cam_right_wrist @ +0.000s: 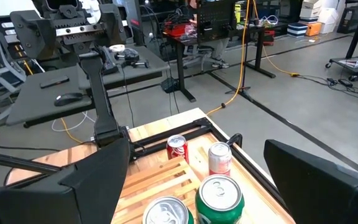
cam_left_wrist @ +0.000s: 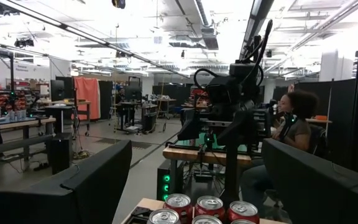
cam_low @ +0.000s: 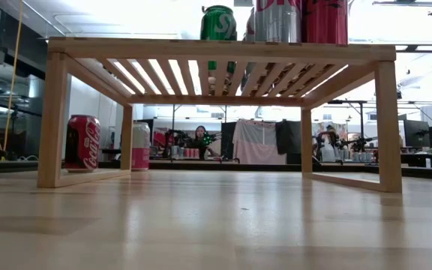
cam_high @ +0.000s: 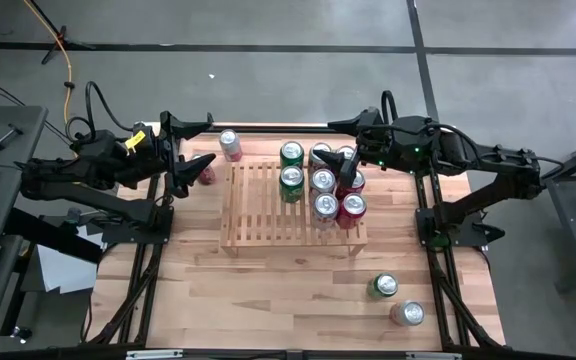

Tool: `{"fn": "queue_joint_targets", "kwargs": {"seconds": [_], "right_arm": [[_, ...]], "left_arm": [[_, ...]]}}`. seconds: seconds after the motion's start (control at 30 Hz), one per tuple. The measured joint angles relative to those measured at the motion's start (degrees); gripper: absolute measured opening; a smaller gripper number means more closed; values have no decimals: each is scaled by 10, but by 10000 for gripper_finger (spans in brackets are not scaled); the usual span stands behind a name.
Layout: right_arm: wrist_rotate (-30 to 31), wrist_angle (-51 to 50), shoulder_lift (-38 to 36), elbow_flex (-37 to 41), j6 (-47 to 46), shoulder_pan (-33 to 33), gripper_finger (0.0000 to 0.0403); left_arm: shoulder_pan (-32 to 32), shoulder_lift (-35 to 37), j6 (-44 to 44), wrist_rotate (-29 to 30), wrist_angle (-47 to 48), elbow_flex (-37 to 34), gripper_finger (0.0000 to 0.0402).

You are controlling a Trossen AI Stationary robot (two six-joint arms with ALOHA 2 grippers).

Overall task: Place canned beverage on shelf
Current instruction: Put the green soda can on the shelf

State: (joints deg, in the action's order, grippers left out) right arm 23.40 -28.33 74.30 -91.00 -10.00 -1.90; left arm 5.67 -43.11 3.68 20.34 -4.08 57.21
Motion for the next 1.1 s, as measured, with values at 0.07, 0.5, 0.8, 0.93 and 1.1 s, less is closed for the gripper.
{"fn": "queue_joint_targets", "kwargs": {"seconds": [0.07,0.5,0.8,0.93,1.1], "right_arm": [[0,-3,0,0,0,0,358],[0,-15,0,0,-4,0,358],[0,-14,0,0,-4,0,358],[-21,-18,-7,0,-17,0,358],[-79,-72,-22,-1,-69,0,358]], "left_arm": [[0,0,0,0,0,0,351],[0,0,-5,0,0,0,351],[0,0,-20,0,-2,0,351],[0,0,-36,0,-7,0,351],[0,0,-36,0,-22,0,351]]}}
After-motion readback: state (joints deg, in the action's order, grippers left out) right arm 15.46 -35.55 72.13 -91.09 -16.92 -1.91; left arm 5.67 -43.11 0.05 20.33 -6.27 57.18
